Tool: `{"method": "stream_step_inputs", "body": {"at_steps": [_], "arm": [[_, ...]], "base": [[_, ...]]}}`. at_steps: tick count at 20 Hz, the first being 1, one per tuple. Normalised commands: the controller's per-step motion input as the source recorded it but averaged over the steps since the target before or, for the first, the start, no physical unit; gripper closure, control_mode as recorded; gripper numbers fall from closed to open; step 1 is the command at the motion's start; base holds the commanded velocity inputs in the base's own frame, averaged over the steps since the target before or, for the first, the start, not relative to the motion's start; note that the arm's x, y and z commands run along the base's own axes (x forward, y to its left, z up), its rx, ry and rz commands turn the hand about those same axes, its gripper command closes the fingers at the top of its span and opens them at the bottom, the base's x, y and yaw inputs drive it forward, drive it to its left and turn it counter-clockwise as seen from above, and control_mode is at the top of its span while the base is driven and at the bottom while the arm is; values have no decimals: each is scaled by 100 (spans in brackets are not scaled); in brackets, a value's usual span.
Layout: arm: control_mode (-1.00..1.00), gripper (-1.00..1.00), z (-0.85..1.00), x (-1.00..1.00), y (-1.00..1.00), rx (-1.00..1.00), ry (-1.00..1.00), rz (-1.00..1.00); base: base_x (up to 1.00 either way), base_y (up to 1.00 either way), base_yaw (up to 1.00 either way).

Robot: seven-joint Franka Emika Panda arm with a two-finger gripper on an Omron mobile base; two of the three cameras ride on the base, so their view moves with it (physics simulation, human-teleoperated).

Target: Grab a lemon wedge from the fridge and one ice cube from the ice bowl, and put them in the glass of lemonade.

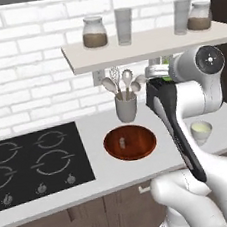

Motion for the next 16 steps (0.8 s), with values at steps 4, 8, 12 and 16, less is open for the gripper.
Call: {"method": "stream_step_inputs", "body": {"at_steps": [4, 8, 12, 16], "arm": [[-100, 100, 0, 30, 0, -1, 0, -18], [-100, 100, 0, 8, 0, 0, 0, -2], [-100, 100, 0, 0, 0, 0, 0, 0], [-100, 100, 0, 3, 0, 0, 0, 0]], "base": [[11, 0, -9], [0, 0, 0], [0, 0, 0], [0, 0, 0]]}}
